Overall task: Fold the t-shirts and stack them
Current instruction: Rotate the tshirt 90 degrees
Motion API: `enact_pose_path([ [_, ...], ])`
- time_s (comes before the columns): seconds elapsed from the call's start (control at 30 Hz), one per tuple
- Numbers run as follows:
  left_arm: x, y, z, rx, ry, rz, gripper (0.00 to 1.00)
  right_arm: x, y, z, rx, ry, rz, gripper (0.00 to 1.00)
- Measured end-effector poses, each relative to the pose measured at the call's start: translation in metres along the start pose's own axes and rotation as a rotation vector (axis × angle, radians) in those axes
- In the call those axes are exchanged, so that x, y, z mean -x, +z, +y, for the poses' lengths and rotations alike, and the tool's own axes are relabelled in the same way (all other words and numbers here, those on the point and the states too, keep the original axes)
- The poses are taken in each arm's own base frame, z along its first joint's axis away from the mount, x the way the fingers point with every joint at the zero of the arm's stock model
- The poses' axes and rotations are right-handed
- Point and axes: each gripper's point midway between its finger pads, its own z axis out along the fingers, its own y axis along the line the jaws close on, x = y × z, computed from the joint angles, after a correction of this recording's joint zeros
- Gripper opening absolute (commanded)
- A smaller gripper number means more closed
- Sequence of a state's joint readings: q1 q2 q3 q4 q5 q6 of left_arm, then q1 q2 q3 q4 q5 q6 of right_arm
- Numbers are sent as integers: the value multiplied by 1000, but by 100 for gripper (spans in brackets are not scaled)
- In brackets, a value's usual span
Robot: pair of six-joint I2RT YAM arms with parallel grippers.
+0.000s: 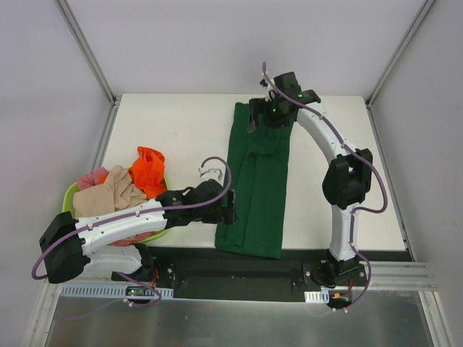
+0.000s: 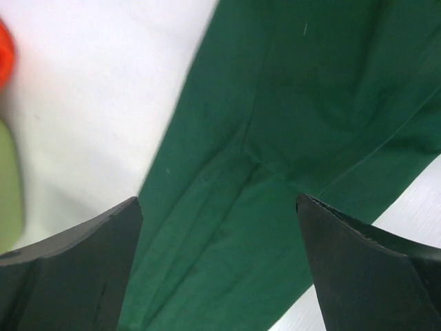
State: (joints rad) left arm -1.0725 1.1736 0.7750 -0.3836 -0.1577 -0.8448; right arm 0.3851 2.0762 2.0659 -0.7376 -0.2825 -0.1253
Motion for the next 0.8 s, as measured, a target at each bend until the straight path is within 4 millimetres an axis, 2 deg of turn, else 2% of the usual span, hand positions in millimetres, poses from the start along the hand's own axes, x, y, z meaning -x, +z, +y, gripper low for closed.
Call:
enact_pose_path([
  [0.07, 16, 4, 18, 54, -47, -40, 99, -31, 16, -3, -22, -7, 83, 96],
  [0.13, 24, 6, 31, 90, -70, -57, 99, -58, 31, -6, -39, -6, 171, 96],
  [0.2, 24, 7, 36, 107, -65, -55, 99, -69, 47, -9, -47, -13, 210, 96],
  [0.27, 22, 9, 38, 114, -58, -48, 99, -65, 62, -15, -58, -24, 214, 96],
  [0.47, 11, 22, 48, 161, -46, -4, 99, -17, 111, -45, -127, -38, 99, 96],
  [0.57, 4, 27, 54, 186, -41, 19, 99, -15, 123, -69, -133, 33, 84, 96],
  [0.7, 1, 31, 58, 202, -44, 36, 99, -20, 132, -123, -132, 208, 76, 96],
  [0.8, -1, 34, 60, 212, -42, 46, 99, -6, 124, -151, -78, 324, 18, 96],
])
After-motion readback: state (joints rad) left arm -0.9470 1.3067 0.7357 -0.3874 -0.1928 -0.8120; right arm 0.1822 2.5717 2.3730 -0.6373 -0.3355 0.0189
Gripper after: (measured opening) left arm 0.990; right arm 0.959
